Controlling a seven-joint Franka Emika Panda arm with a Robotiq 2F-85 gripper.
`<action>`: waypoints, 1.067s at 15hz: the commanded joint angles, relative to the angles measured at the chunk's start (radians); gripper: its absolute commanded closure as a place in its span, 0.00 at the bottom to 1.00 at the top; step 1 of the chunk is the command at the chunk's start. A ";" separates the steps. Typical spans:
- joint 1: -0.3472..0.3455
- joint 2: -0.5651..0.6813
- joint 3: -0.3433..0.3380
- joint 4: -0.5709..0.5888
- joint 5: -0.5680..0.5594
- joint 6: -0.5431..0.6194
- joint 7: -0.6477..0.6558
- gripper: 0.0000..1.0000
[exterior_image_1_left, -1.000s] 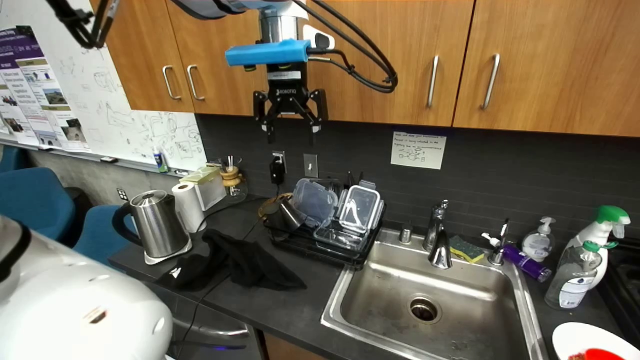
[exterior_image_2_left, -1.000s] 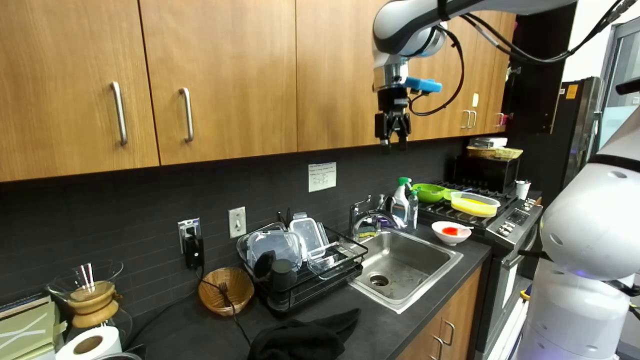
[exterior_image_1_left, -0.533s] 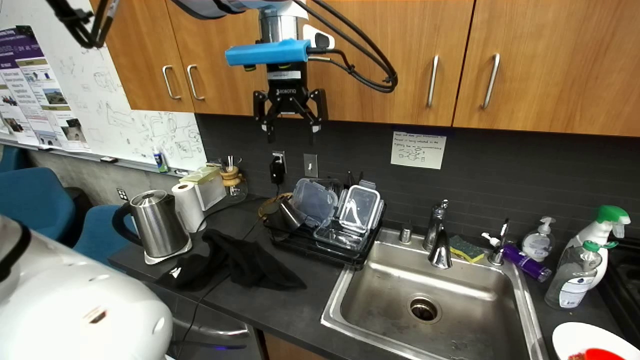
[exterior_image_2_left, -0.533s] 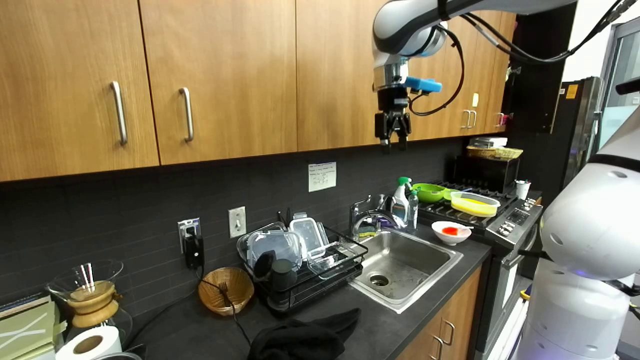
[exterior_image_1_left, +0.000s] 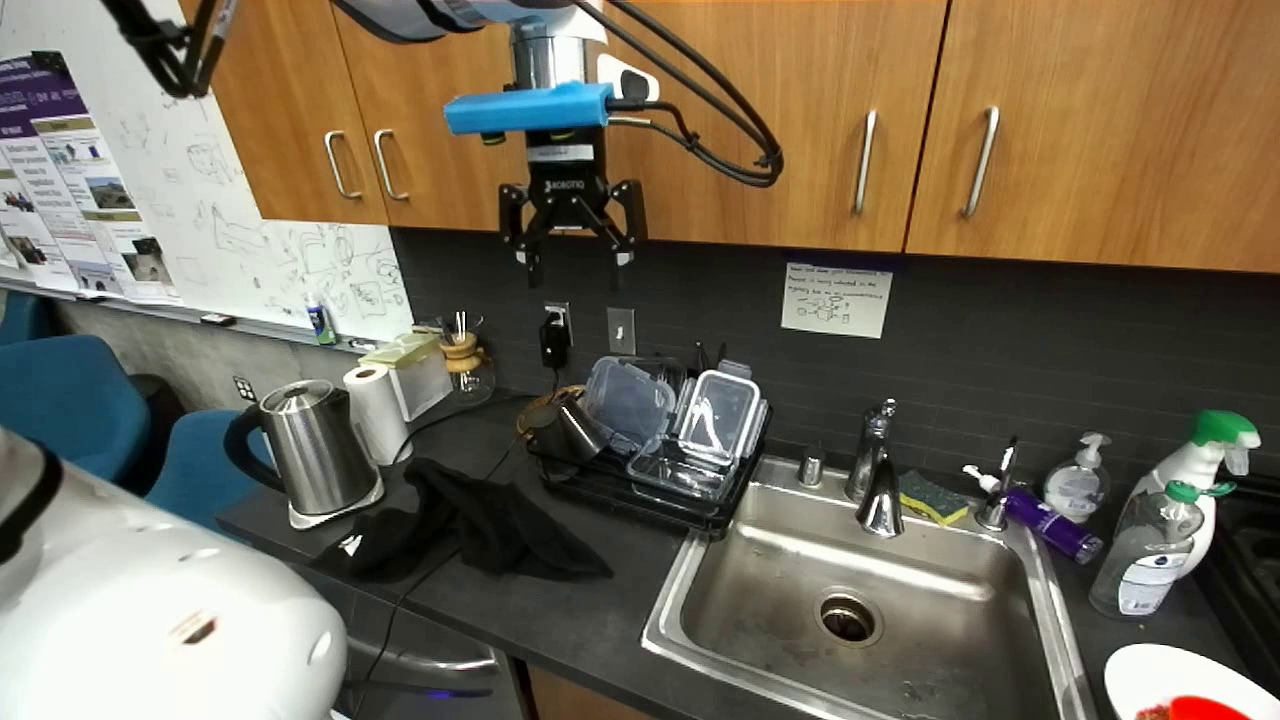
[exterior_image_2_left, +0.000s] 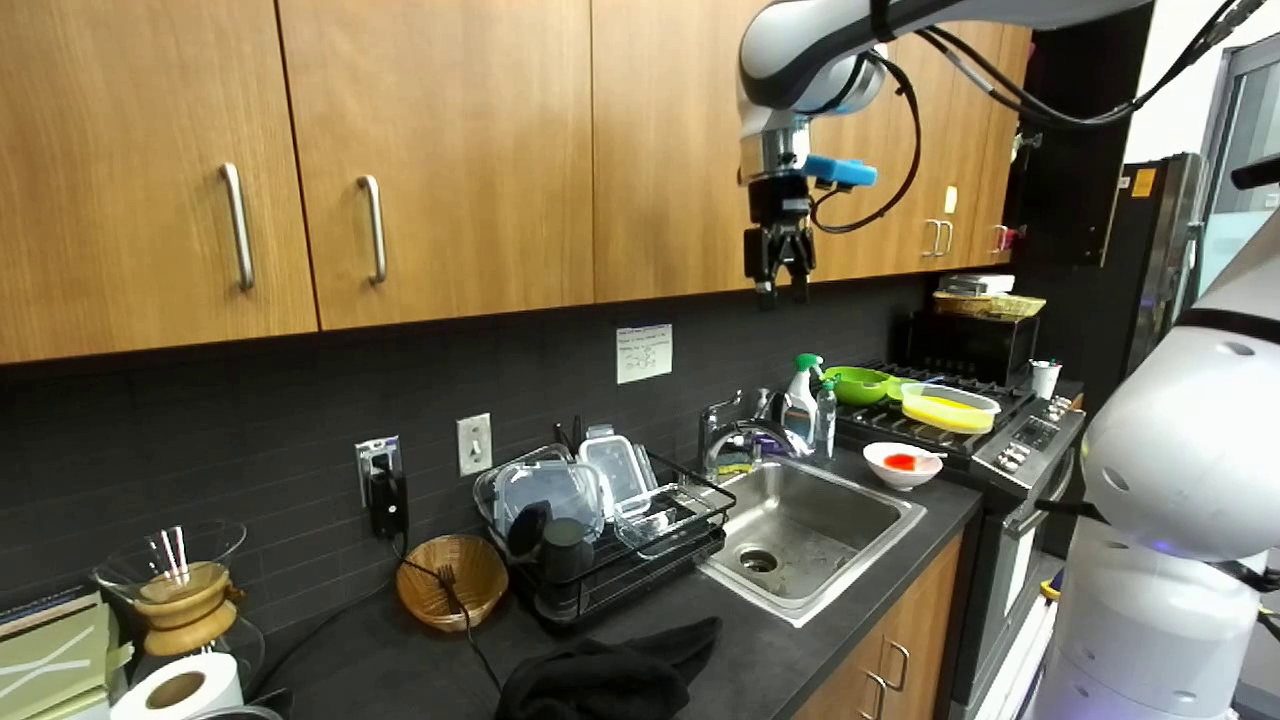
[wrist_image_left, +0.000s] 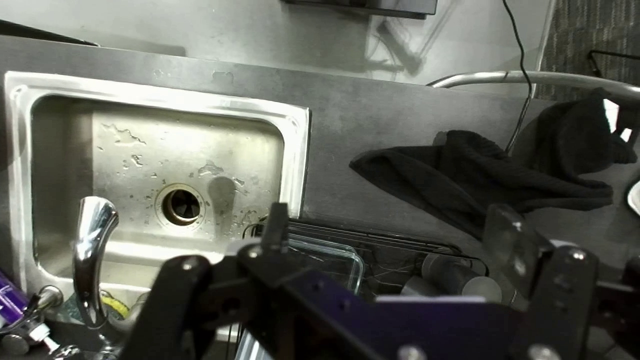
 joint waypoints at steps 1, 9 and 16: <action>0.033 0.036 0.043 0.026 -0.017 -0.015 -0.016 0.00; 0.127 0.142 0.130 0.030 -0.025 -0.022 -0.116 0.00; 0.148 0.227 0.133 0.032 0.016 -0.005 -0.264 0.00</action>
